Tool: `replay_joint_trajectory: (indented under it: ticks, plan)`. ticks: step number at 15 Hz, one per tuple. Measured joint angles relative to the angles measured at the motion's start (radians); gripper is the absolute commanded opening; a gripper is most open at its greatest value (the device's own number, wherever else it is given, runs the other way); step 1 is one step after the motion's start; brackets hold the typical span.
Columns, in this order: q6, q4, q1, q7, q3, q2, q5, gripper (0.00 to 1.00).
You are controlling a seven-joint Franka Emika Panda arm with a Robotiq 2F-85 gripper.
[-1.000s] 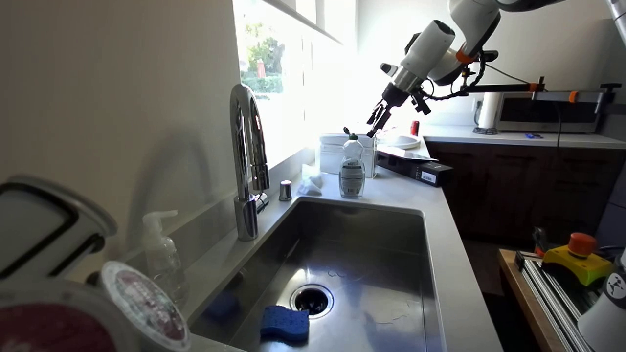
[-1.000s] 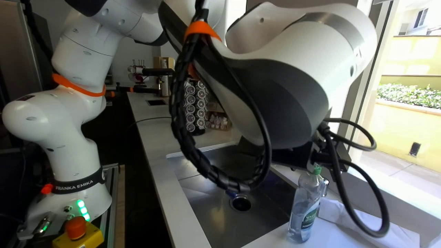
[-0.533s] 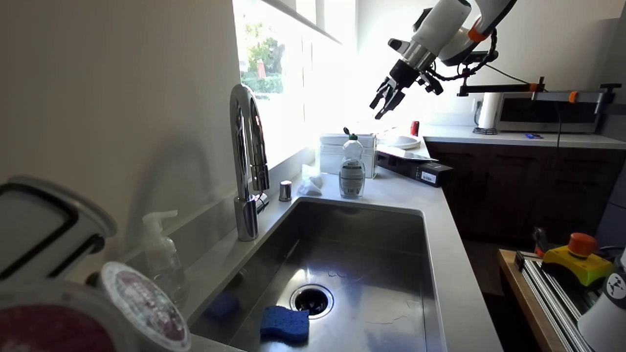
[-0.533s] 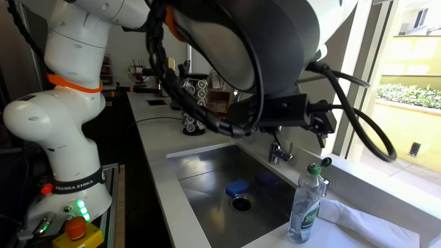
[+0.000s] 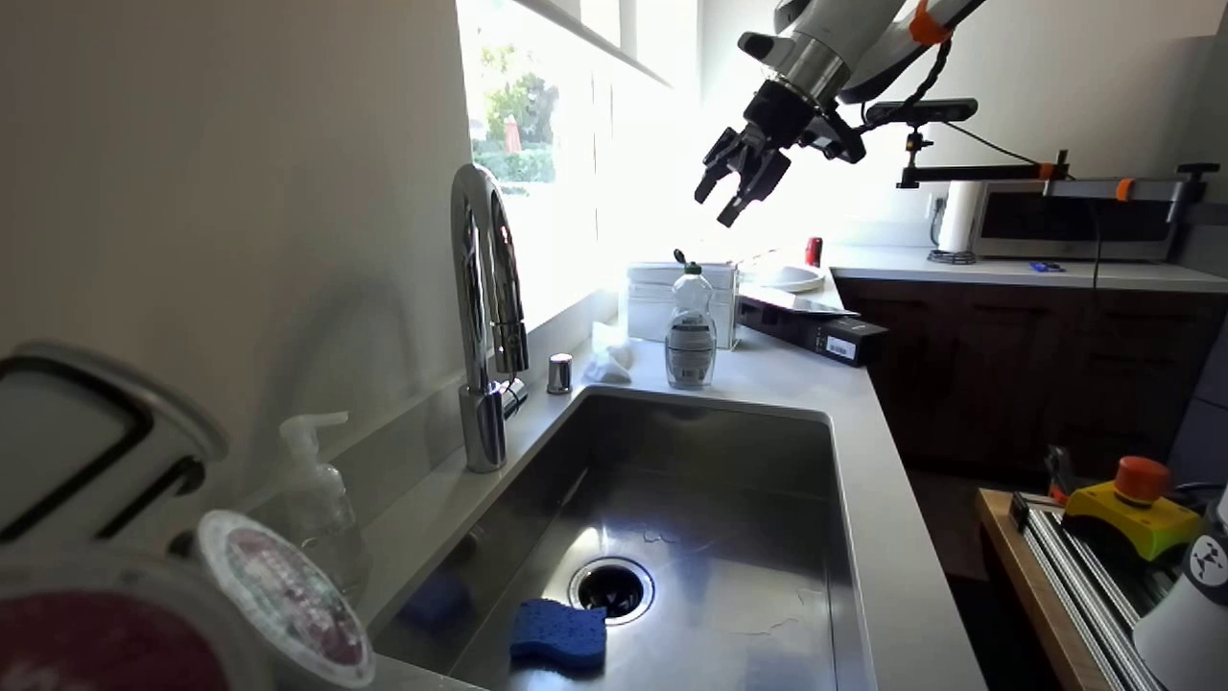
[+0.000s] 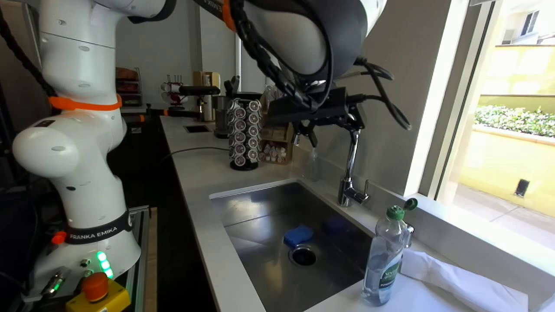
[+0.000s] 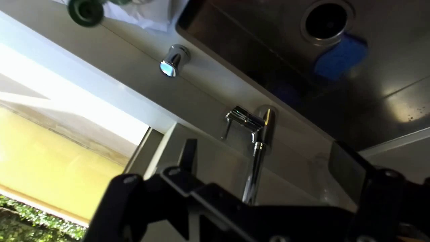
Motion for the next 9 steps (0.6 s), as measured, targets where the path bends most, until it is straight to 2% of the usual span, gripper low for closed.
replay_joint_trajectory:
  ticks: [3, 5, 9]
  plan:
    - [-0.061, -0.08, 0.055, 0.065, 0.105, -0.073, -0.065, 1.0]
    - [-0.104, -0.118, 0.101, 0.065, 0.125, -0.09, -0.059, 1.0]
    - [-0.103, -0.11, 0.059, 0.061, 0.144, -0.087, -0.058, 1.0]
